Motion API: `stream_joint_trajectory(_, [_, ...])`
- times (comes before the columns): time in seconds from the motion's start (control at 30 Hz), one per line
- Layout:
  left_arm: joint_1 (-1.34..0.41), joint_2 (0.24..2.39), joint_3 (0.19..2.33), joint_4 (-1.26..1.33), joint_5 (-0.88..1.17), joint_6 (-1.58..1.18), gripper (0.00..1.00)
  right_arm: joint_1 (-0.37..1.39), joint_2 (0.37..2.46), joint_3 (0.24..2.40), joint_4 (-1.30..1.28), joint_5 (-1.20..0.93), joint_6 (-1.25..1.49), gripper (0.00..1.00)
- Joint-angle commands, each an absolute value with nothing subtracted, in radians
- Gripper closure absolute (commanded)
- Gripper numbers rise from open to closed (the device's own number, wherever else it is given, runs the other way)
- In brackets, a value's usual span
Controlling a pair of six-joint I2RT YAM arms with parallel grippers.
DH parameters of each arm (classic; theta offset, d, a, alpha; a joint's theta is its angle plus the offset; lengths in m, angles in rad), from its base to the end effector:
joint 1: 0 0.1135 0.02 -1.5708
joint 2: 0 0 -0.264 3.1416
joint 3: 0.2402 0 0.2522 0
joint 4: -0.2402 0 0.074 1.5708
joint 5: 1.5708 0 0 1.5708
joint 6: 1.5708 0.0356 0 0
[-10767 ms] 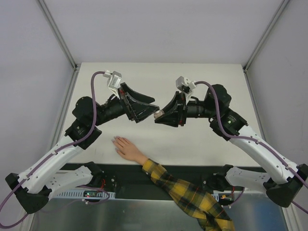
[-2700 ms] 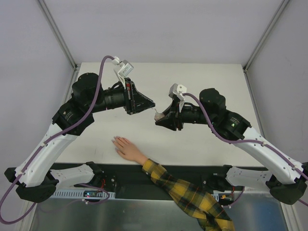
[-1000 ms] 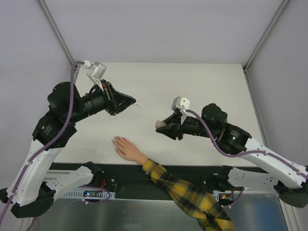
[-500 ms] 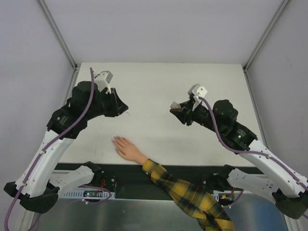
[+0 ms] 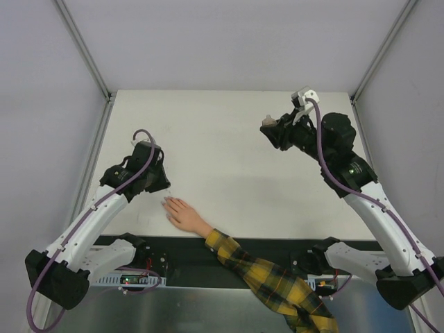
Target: Paint the nails
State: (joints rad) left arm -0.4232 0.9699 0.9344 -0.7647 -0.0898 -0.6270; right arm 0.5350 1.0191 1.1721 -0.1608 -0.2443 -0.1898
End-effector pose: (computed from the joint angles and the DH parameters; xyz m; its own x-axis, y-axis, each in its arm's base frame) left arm 0.1781 -0.0767 0.3040 -0.7363 -0.3092 -0.6018 -0.0987 0.9290 -0.3566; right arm 0.1876 0.1212 0.4341 0.1260 -0.1381 -0.9824 -0.6914 0.6979 -0.1868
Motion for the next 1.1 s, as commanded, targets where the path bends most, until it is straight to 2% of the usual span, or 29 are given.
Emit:
stream_joint_trajectory(0.0, [-0.41, 0.95, 0.799, -0.649, -0.195, -0.704, 1.0, 0.532, 1.051, 1.288, -0.209, -0.193, -0.141, 0.99])
stream_joint_trajectory(0.17, [-0.382, 0.934, 0.767, -0.551, -0.222, -0.681, 1.0, 0.531, 1.104, 1.408, -0.274, -0.141, -0.143, 1.0])
stream_joint_trajectory(0.33, [-0.336, 1.064, 0.844, -0.548, -0.209, -0.578, 1.0, 0.532, 1.196, 1.552, -0.408, -0.147, -0.17, 1.0])
stream_joint_trajectory(0.5, [-0.316, 1.144, 0.845, -0.523, -0.186, -0.594, 1.0, 0.532, 1.229, 1.629, -0.455, -0.167, -0.187, 1.0])
stream_joint_trajectory(0.77, [-0.314, 1.2, 0.851, -0.538, -0.14, -0.716, 1.0, 0.511, 1.276, 1.674, -0.486, -0.184, -0.219, 1.0])
stream_joint_trajectory(1.07, [-0.301, 1.267, 0.862, -0.578, -0.155, -0.736, 1.0, 0.48, 1.285, 1.677, -0.491, -0.184, -0.226, 0.99])
